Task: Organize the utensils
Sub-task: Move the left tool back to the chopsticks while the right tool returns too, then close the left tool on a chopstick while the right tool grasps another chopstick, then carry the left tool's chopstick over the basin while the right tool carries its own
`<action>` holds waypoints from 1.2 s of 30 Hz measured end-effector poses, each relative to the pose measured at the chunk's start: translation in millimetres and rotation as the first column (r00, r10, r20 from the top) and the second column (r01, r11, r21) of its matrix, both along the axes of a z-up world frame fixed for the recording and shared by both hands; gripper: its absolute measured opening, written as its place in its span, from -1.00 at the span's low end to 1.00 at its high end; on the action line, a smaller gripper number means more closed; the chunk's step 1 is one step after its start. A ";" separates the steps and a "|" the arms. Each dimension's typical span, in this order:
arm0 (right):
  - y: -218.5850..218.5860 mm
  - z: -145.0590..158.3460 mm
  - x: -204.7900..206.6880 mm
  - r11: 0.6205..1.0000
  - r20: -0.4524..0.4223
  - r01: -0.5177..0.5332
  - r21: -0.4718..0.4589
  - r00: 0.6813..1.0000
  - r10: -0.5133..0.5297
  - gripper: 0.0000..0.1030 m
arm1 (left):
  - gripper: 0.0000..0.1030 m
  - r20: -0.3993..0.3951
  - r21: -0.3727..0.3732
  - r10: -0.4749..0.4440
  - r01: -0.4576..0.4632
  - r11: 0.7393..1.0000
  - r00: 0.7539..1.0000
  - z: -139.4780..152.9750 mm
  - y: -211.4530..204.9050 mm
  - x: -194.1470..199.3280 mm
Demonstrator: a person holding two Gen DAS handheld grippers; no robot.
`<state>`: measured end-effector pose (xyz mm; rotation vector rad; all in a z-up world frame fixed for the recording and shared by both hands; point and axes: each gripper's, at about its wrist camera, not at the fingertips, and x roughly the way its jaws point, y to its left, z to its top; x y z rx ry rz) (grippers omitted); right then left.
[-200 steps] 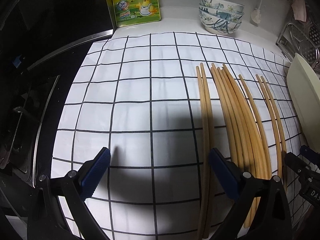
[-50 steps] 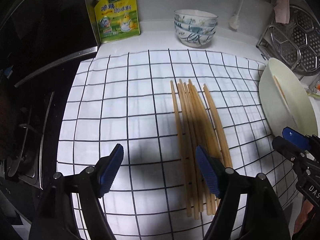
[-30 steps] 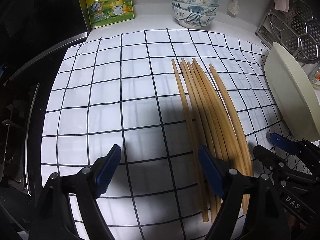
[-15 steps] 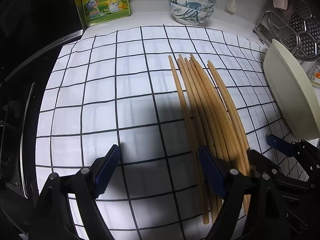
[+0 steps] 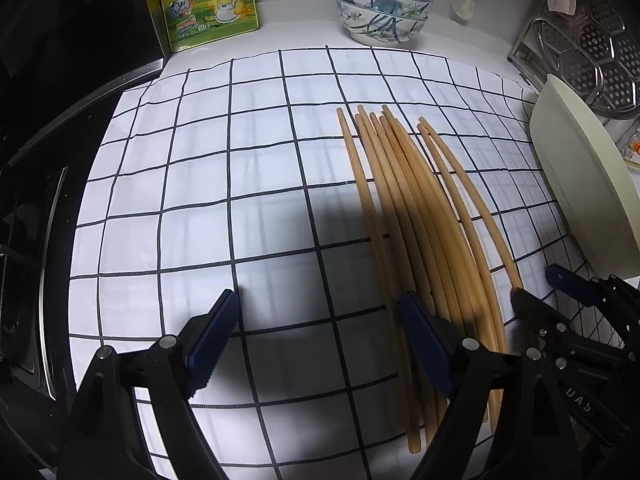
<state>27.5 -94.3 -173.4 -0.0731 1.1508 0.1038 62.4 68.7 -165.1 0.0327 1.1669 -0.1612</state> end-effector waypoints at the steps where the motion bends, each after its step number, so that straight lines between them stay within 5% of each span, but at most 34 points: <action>1: -0.8 0.2 -0.4 1.000 0.000 0.002 -0.003 1.000 -0.002 -0.05 | 0.61 0.001 0.003 -0.001 0.001 1.000 1.000 -0.3 -0.5 0.4; 13: 2.3 0.2 5.0 1.000 0.018 -0.016 -0.009 1.000 0.016 -0.05 | 0.58 0.025 0.059 0.023 -0.024 0.998 0.999 -2.5 -2.0 4.5; 19: 12.0 -2.3 7.9 0.997 0.042 -0.071 -0.011 0.997 0.071 -0.15 | -0.15 0.053 0.048 -0.026 0.023 0.999 0.998 3.6 -12.0 -0.9; 22: 14.2 -1.1 8.6 0.996 0.040 -0.089 0.003 0.995 0.089 -0.55 | -0.67 0.047 0.035 -0.033 0.032 0.999 0.998 5.8 -14.2 -0.2; 23: 15.6 -0.6 8.6 0.995 0.038 -0.096 0.003 0.995 0.096 -0.84 | -0.80 0.043 0.031 -0.034 0.033 0.999 0.999 5.7 -14.2 0.6; 24: 16.3 -0.3 9.0 0.995 0.033 -0.101 0.004 0.994 0.101 -0.87 | -0.85 0.034 0.024 -0.038 0.037 0.999 0.999 5.8 -14.2 1.6; 36: 11.8 35.2 5.6 0.985 0.051 -0.102 0.137 0.994 0.096 -0.88 | -0.85 0.026 -0.011 -0.019 0.020 1.000 0.999 34.8 -9.0 -5.2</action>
